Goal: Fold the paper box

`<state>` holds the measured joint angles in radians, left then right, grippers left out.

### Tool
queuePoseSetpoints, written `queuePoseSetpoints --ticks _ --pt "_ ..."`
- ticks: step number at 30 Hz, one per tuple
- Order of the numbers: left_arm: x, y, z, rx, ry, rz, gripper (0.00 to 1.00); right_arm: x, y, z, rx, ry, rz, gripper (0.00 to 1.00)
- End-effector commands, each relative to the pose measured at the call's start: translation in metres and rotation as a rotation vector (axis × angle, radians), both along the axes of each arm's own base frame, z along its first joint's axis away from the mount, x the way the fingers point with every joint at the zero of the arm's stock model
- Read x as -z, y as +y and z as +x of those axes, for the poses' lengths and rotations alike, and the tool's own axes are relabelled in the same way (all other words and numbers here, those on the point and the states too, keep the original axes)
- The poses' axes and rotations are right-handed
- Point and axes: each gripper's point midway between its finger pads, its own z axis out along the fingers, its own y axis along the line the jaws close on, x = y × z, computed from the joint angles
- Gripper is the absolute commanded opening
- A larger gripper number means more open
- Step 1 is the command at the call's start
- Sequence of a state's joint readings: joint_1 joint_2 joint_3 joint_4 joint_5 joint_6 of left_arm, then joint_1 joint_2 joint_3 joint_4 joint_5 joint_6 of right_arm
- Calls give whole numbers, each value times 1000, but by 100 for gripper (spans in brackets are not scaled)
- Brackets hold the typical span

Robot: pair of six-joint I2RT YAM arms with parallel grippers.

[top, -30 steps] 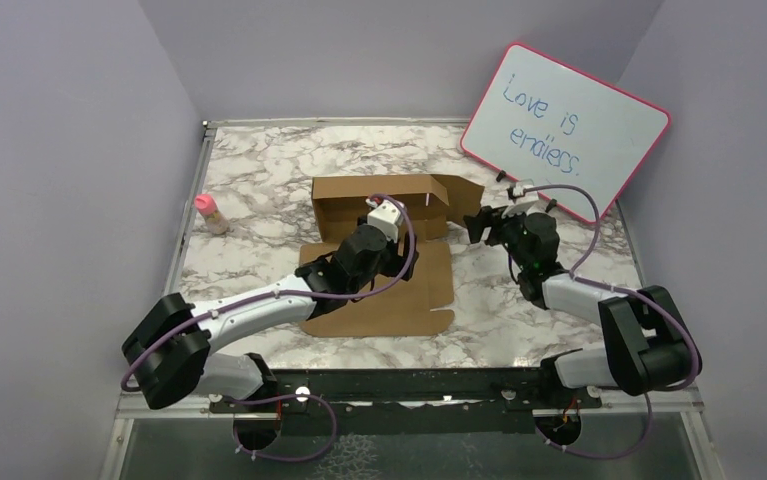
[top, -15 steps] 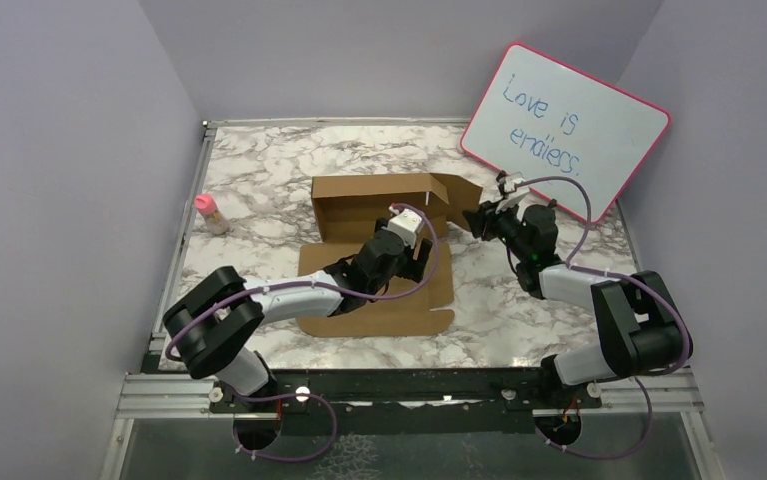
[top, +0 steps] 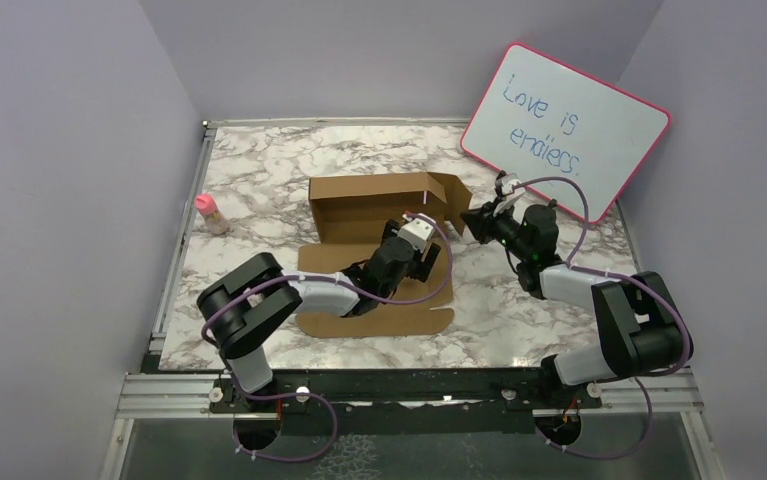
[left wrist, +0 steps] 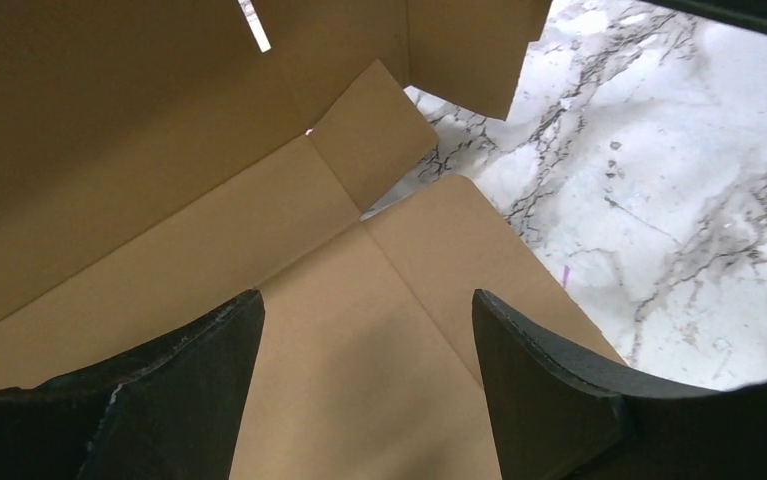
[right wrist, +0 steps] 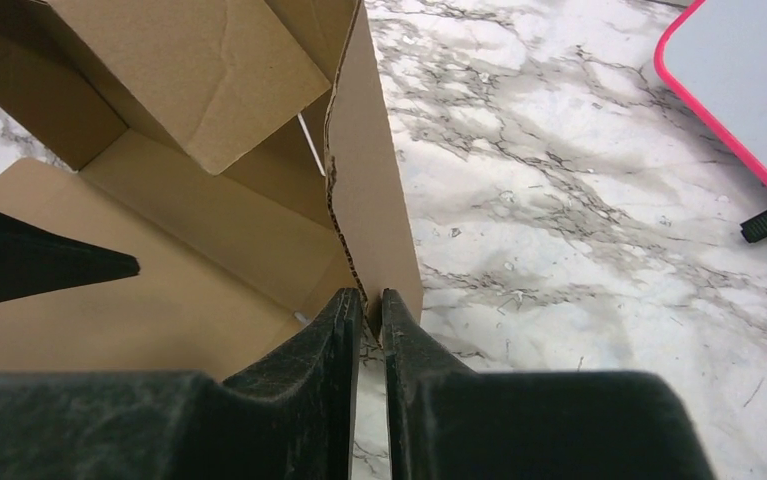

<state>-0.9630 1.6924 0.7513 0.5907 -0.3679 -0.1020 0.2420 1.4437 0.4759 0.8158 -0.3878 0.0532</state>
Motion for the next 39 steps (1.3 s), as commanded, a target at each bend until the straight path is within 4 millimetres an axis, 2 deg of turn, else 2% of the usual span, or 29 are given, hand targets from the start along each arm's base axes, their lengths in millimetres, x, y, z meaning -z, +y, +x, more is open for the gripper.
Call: queuePoseSetpoints --ticks 1,13,21,23,29,35,39 --pt "-8 -12 16 -31 -77 1 79 -7 9 -9 -61 0 36 18" --pt "5 -36 44 -102 -128 -15 81 -10 17 -19 -115 7 75 17" --pt "21 -23 54 -200 -148 20 80 -9 19 -20 -120 12 80 17" --pt "24 -18 55 -224 -150 27 78 -9 19 -20 -123 14 81 17" --pt "25 -9 54 -254 -164 20 60 -10 20 -21 -127 11 81 17" --pt "31 -1 51 -265 -141 -14 50 -12 20 -22 -137 5 83 18" --pt "33 7 49 -282 -122 -47 47 -14 22 -23 -151 -1 87 18"
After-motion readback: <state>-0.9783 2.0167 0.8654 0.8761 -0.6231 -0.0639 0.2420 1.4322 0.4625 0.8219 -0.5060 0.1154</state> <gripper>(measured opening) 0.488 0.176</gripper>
